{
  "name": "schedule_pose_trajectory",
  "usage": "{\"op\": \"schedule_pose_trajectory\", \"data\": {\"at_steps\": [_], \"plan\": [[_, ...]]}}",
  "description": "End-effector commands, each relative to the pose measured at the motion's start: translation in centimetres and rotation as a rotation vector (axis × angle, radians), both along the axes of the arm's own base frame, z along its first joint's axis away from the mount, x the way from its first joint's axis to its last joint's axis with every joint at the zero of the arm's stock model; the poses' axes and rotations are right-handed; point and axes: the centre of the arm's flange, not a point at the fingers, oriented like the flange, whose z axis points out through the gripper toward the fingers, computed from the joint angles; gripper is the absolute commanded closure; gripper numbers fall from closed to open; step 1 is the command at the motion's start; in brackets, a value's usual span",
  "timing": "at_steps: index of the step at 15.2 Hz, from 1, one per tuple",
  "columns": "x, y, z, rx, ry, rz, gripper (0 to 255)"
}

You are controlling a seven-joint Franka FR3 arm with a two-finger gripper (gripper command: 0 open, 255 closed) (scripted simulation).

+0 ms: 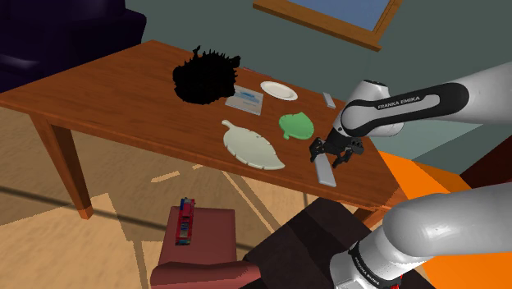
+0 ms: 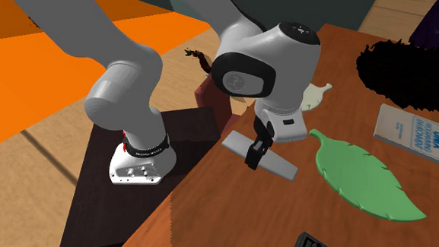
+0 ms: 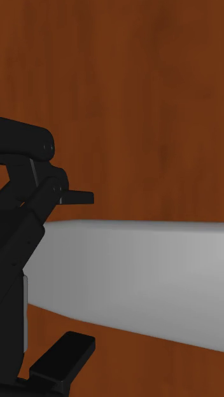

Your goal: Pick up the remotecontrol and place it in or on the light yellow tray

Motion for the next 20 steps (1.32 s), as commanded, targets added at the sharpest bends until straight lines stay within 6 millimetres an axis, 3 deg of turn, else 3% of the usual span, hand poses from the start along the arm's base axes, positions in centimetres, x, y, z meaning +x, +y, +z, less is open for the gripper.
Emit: {"op": "schedule_pose_trajectory", "data": {"at_steps": [1, 3, 4, 13, 20], "plan": [[0.0, 0.0, 0.0, 0.0, 0.0, 0.0, 0], [0.0, 0.0, 0.0, 0.0, 0.0, 0.0, 0], [0.0, 0.0, 0.0, 0.0, 0.0, 0.0, 255], [0.0, 0.0, 0.0, 0.0, 0.0, 0.0, 255], [0.0, 0.0, 3.7, 0.0, 0.0, 0.0, 255]]}}
